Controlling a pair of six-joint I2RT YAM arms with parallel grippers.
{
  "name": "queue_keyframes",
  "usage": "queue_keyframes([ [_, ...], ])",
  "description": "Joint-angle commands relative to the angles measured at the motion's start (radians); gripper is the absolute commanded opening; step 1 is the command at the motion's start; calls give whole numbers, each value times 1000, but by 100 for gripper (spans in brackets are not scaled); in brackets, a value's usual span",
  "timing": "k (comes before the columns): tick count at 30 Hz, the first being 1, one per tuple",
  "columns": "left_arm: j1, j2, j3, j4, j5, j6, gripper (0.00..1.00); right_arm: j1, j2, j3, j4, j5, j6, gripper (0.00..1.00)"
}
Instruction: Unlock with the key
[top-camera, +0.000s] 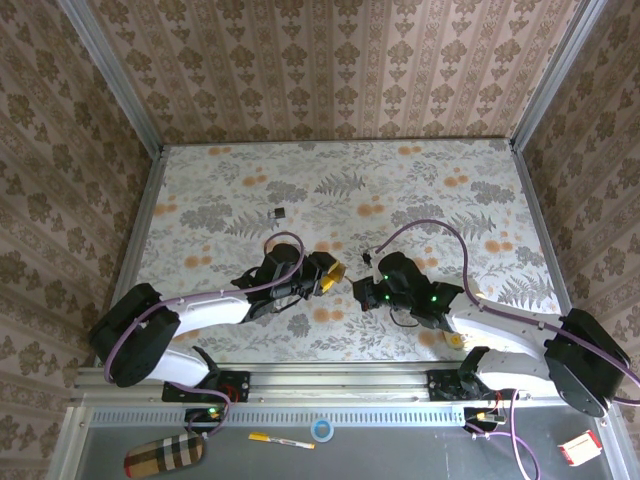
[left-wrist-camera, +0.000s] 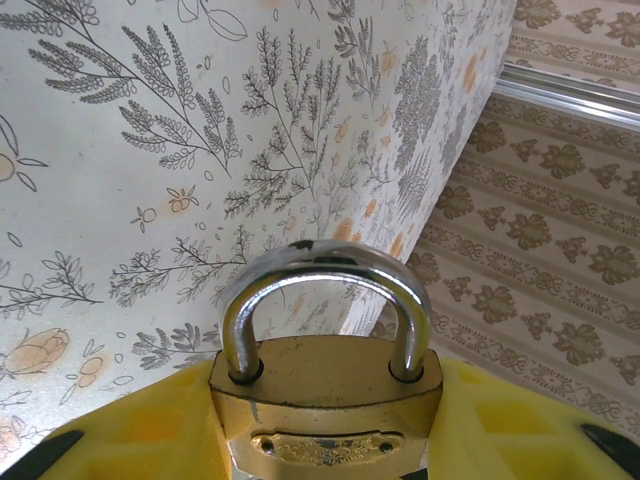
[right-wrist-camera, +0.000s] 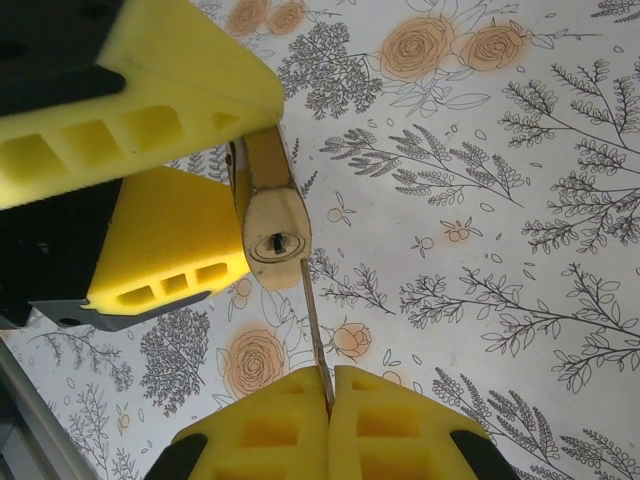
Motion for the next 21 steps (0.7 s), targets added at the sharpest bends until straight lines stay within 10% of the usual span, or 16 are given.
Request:
queue_keyframes([
  [1, 2, -18, 20, 25, -17, 19, 0, 2, -23, -2, 7, -19, 11, 0],
  [21, -4, -1, 40, 20, -11, 22, 0, 3, 36, 2, 53, -36, 19, 0],
])
